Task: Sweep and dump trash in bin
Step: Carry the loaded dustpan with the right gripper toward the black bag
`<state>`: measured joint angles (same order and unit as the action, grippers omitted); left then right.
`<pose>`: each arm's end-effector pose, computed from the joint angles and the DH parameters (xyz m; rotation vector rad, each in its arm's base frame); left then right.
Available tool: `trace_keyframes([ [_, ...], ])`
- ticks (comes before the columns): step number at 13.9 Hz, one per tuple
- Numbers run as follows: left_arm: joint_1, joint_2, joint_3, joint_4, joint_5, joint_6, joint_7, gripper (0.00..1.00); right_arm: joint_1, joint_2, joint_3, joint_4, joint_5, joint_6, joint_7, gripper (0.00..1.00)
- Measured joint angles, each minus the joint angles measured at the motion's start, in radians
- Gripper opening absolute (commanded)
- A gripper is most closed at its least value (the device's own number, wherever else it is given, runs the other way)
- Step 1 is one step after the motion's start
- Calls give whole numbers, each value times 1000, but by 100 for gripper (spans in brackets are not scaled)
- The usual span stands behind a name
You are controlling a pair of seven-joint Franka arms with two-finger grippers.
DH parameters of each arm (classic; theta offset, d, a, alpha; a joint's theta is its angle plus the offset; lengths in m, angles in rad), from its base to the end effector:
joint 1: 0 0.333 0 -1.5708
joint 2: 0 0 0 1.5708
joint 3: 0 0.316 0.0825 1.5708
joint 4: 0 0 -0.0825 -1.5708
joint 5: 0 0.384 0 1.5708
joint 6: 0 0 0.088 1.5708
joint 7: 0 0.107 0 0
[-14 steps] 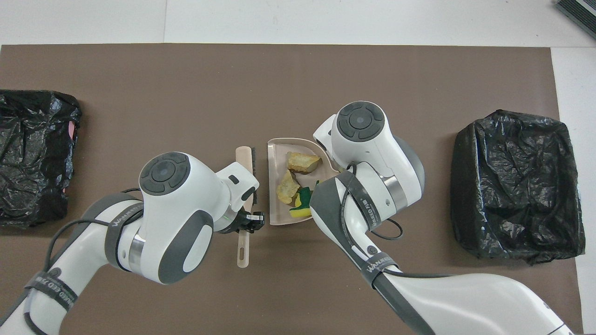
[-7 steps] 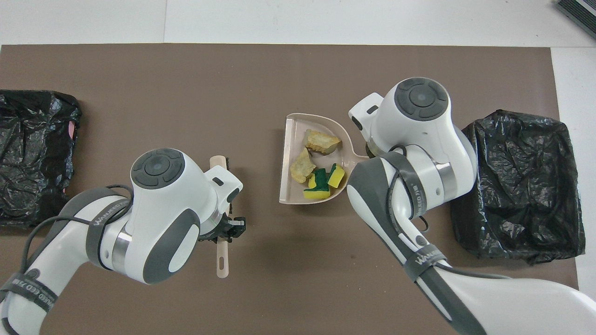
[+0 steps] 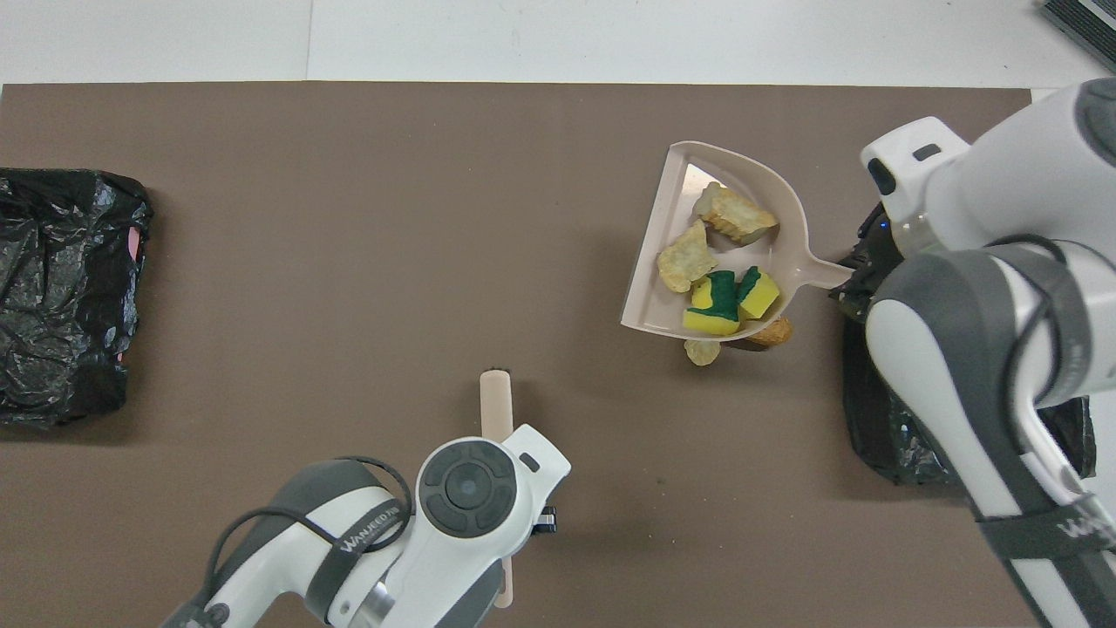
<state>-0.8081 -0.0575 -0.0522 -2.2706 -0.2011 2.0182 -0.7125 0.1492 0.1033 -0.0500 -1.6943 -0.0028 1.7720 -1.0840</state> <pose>0.3090 -0.3771 0.3681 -3.0974 0.0657 0.4001 0.5896 0.0596 0.5237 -2.6025 -1.7501 0.0410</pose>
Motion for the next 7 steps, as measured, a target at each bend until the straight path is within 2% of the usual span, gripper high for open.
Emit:
trace_keyframes([
  [3,-77,-5,-2,-25,-61,17,-53,0,-115,-45,-4,7,-1,-53,-78,0],
  [7,-85,-13,1,-48,-124,45,-52,0,-322,-49,-11,7,-14,-56,-247,0],
])
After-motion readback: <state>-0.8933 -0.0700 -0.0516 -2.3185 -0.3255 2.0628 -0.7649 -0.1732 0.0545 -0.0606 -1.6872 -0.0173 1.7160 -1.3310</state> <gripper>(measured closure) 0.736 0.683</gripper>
